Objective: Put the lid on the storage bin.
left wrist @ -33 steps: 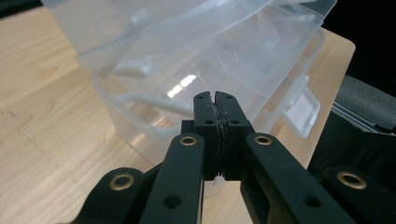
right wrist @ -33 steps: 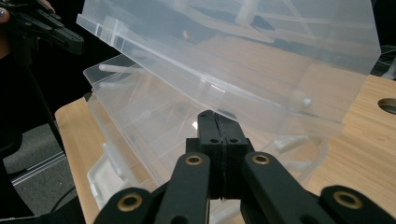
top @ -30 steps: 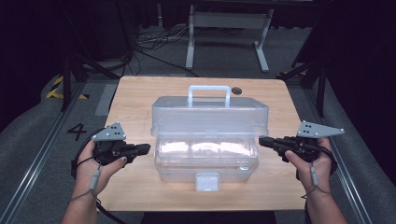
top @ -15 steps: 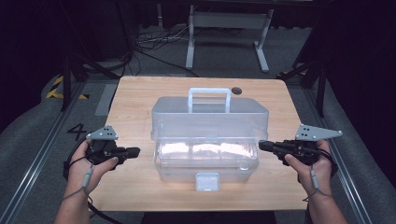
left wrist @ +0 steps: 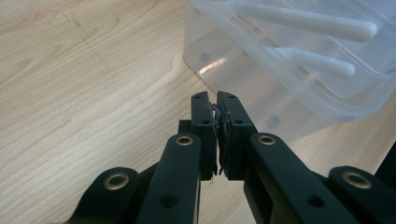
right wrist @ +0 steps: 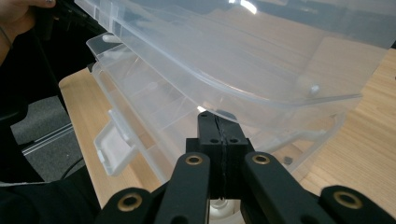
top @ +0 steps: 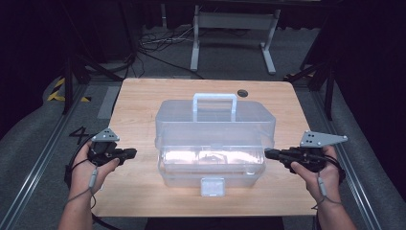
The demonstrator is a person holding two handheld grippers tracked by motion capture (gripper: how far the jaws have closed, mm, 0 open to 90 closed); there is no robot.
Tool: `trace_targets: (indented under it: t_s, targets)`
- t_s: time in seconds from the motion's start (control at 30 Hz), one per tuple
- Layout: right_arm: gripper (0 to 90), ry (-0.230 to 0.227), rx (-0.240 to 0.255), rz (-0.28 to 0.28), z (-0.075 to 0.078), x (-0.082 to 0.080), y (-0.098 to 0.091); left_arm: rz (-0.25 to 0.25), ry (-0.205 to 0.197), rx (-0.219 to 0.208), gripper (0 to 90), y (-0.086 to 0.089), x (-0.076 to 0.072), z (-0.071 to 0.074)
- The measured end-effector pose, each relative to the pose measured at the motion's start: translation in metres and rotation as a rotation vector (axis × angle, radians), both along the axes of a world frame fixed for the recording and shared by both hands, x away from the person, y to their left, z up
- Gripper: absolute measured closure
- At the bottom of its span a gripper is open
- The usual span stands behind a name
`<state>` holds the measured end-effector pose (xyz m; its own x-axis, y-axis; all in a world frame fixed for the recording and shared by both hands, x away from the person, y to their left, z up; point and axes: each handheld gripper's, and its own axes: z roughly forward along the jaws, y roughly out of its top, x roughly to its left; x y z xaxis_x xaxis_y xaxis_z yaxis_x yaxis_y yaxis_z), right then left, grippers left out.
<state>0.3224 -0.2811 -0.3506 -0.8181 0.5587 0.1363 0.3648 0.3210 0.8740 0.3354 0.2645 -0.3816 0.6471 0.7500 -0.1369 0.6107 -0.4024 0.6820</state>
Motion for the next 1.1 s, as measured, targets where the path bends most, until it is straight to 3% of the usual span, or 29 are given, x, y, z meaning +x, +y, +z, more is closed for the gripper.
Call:
trace_targets:
  t_s: [0.07, 0.37, 0.7, 1.1]
  targets:
    - [90.0, 0.002, -0.006, -0.002, -0.001, 0.0, 0.0, 0.005, 0.002, 0.013, 85.7, 0.001, 0.002, -0.001]
    - [90.0, 0.02, -0.025, -0.009, -0.006, 0.0, -0.002, 0.019, 0.018, -0.002, 85.5, 0.005, 0.01, -0.009]
    - [90.0, 0.016, -0.089, -0.025, -0.007, -0.002, -0.001, 0.01, 0.025, -0.001, 86.0, 0.005, 0.014, -0.011]
    - [90.0, 0.029, -0.163, -0.001, -0.007, -0.003, 0.001, 0.014, 0.037, -0.001, 85.8, 0.005, 0.016, -0.014]
